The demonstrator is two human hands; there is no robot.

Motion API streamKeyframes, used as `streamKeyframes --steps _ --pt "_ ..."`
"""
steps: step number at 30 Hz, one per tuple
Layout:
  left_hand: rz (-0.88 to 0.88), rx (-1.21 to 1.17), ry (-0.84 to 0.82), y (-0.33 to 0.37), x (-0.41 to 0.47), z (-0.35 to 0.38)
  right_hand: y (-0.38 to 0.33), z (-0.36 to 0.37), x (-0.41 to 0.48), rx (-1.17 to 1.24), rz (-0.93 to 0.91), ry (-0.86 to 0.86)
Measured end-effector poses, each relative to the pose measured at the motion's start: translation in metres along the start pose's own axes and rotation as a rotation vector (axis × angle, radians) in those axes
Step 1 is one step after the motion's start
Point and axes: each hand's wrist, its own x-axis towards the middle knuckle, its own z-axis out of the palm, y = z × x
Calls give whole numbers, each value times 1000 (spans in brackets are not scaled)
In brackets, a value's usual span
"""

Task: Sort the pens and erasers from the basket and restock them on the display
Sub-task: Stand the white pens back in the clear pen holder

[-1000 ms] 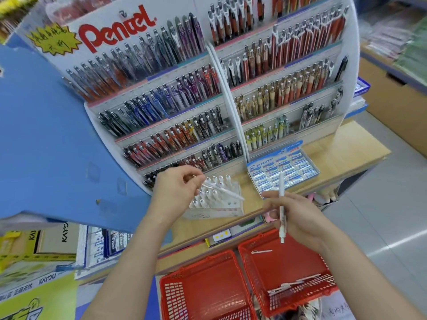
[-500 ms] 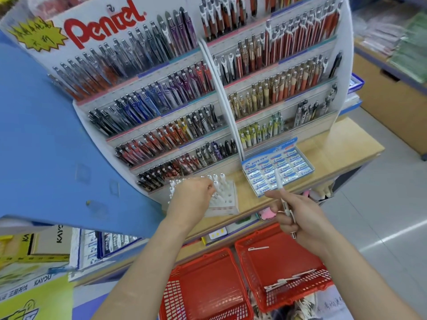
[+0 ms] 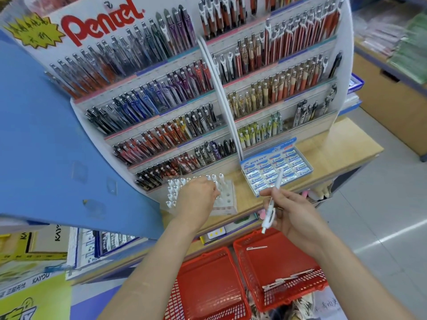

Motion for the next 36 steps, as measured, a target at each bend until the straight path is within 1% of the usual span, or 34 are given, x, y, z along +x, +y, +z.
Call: streamKeyframes --steps 3,5,6,7,9,10,11,12,15,17,20,24,27,29,32,34,36 --pt "-47 -18 -30 2 -2 -4 -1 5 -2 81 -28 0" --pt "-98 -107 3 6 -8 -13 -3 7 -2 109 -49 14" --pt "-152 -231 36 9 -12 -20 -4 8 -2 113 -58 24" --pt "-215 -427 46 13 -17 -28 -5 8 -2 113 -65 36" --pt "-324 -883 -32 26 -30 -44 -7 11 -2 123 -81 50" --pt "-350 -1024 -86 32 -36 -50 -7 13 -2 135 -92 48" --pt "-354 -1075 -109 35 -42 -51 -8 16 -3 143 -99 40" --pt "-355 -1076 -99 37 -47 -51 -8 18 -2 143 -103 31" --pt "-427 -1128 -24 33 -50 -52 -7 24 -2 109 -93 16" --pt "-439 -1195 -49 29 -51 -55 -6 28 -2 112 -81 9" --pt "-404 -1196 -96 26 -53 -60 -5 34 -3 139 -69 -13" --pt "-471 -1201 -72 16 -60 -63 3 43 -3 146 -20 -50" --pt "-520 -1186 62 -1 -67 -67 7 46 -1 146 19 -18" --pt "-545 -1123 172 -18 -70 -74 6 42 2 110 28 23" --pt "-512 -940 272 -39 -75 -84 5 35 8 1 12 95" --pt "-476 -784 293 -45 -75 -89 7 33 13 -147 -34 148" --pt "-451 -696 298 -45 -72 -88 11 32 21 -312 -103 178"
